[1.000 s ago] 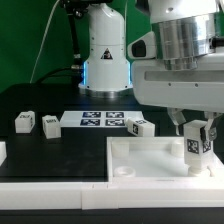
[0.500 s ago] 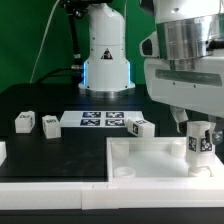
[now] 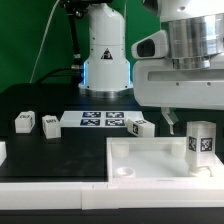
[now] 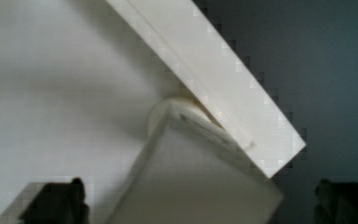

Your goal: Assemble one leg

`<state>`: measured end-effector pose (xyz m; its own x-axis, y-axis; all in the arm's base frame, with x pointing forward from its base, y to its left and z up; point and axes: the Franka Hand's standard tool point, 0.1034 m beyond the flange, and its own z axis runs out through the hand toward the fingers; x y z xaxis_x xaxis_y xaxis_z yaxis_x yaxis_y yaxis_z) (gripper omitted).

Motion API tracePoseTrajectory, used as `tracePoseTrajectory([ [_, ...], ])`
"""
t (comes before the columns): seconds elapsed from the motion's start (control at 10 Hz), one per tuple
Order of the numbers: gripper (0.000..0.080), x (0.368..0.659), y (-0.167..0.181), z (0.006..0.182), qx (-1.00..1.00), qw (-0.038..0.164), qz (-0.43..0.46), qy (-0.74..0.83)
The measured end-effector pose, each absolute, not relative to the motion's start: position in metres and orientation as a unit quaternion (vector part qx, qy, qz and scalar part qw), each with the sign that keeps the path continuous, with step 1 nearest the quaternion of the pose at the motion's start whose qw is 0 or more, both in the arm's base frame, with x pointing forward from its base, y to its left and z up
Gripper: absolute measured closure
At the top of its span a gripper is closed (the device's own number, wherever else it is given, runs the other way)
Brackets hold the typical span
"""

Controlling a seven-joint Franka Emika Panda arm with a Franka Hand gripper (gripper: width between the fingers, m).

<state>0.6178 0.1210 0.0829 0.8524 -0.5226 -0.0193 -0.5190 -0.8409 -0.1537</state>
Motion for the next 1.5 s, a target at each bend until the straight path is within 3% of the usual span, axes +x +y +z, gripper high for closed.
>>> tracePoseTrajectory([
  [0.5, 0.015, 0.614, 0.123, 0.0797, -0.998, 0.043, -0.031, -0.016],
  [0.7, 0.015, 0.6145, 0.1201, 0.0795, -0.996, 0.04, -0.033, -0.073],
  [0.8, 0.0281, 0.6144, 0.1204, 0.0793, -0.996, 0.04, -0.033, -0.075],
  [0.9, 0.0281, 0.6143, 0.1203, 0.0792, -0.996, 0.04, -0.033, -0.075],
  [1.0, 0.0419, 0.6143, 0.1203, 0.0792, -0.996, 0.04, -0.033, -0.075],
  [1.1, 0.0508, 0.6144, 0.1197, 0.0792, -0.996, 0.04, -0.033, -0.074],
  [1.3, 0.0508, 0.6144, 0.12, 0.0792, -0.997, 0.042, -0.031, -0.05],
  [1.5, 0.0508, 0.6167, 0.1203, 0.0785, -0.995, 0.053, -0.014, 0.088],
])
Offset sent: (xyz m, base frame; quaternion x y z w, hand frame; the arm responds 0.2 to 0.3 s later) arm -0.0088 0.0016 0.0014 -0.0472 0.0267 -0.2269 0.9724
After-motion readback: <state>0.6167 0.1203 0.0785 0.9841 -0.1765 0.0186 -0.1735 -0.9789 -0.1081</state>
